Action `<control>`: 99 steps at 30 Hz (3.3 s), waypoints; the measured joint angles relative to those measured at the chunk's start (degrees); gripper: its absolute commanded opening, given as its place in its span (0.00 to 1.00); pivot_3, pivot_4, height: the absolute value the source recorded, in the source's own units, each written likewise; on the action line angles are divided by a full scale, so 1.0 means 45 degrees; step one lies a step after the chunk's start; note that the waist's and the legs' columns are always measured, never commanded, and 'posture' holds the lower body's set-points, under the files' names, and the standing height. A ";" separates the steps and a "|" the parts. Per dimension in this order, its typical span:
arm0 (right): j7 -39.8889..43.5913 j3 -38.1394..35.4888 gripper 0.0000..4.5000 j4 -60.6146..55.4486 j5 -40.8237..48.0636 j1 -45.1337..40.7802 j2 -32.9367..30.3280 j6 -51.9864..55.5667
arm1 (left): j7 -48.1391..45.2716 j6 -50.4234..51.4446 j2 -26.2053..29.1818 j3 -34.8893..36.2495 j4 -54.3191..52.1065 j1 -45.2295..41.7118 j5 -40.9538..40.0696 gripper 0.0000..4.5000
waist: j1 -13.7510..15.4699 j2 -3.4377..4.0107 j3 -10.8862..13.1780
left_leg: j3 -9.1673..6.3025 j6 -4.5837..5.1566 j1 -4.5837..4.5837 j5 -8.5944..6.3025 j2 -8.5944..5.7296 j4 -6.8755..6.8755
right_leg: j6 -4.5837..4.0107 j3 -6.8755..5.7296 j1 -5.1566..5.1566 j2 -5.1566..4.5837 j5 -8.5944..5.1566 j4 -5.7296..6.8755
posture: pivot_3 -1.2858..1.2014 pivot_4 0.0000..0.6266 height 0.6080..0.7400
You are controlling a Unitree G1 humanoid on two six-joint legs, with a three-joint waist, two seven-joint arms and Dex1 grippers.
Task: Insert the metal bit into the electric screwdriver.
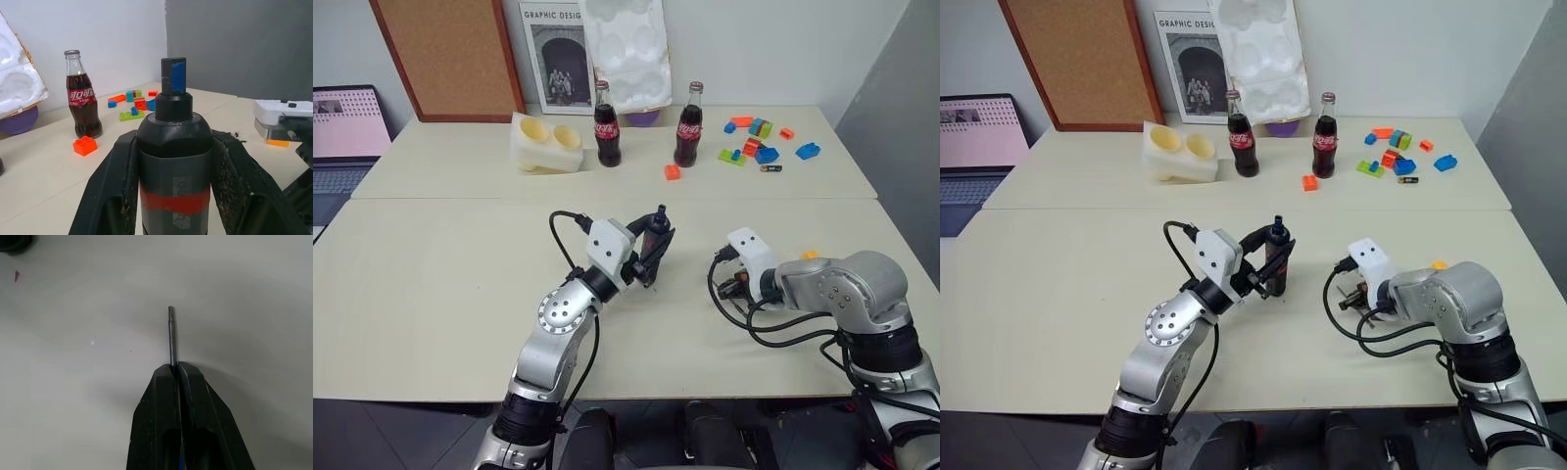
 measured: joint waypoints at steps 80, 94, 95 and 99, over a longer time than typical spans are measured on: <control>0.4344 -0.2352 0.00 -0.1897 0.3062 0.1900 0.3774 -1.3606 | -0.3234 0.1622 0.1196 0.0362 -0.0244 -0.0762 -0.2220 0.37 | 0.0019 0.0017 0.0002 | -0.0012 0.0005 -0.0101 0.0005 -0.0002 0.0008 | 0.0051 -0.0007 -0.0099 -0.0001 0.0035 0.0020 | 0.52 0.24 1.00; 0.4472 -0.1708 0.00 -0.1899 0.2684 0.2326 0.3836 -1.4184 | -0.3047 0.1622 0.1236 0.0364 -0.0271 -0.0691 -0.2254 0.37 | 0.0012 0.0017 0.0002 | -0.0010 0.0013 -0.0076 0.0013 -0.0001 0.0008 | 0.0042 -0.0003 -0.0096 0.0002 0.0028 0.0057 | 0.52 0.24 1.00; 0.4485 -0.1686 0.00 -0.1899 0.2641 0.2326 0.3835 -1.4248 | -0.3046 0.1622 0.1237 0.0364 -0.0284 -0.0674 -0.2261 0.37 | 0.0012 0.0017 0.0002 | -0.0009 0.0013 -0.0076 0.0013 -0.0001 0.0008 | 0.0042 -0.0002 -0.0096 0.0002 0.0028 0.0057 | 0.52 0.24 1.00; 0.4648 -0.1680 0.00 -0.1899 0.2461 0.2318 0.3786 -1.4434 | -0.3053 0.1602 0.1257 0.0367 -0.0325 -0.0621 -0.2278 0.37 | 0.0011 0.0017 0.0002 | -0.0009 0.0013 -0.0074 0.0013 -0.0001 0.0008 | 0.0042 -0.0002 -0.0094 0.0002 0.0028 0.0057 | 0.52 0.24 1.00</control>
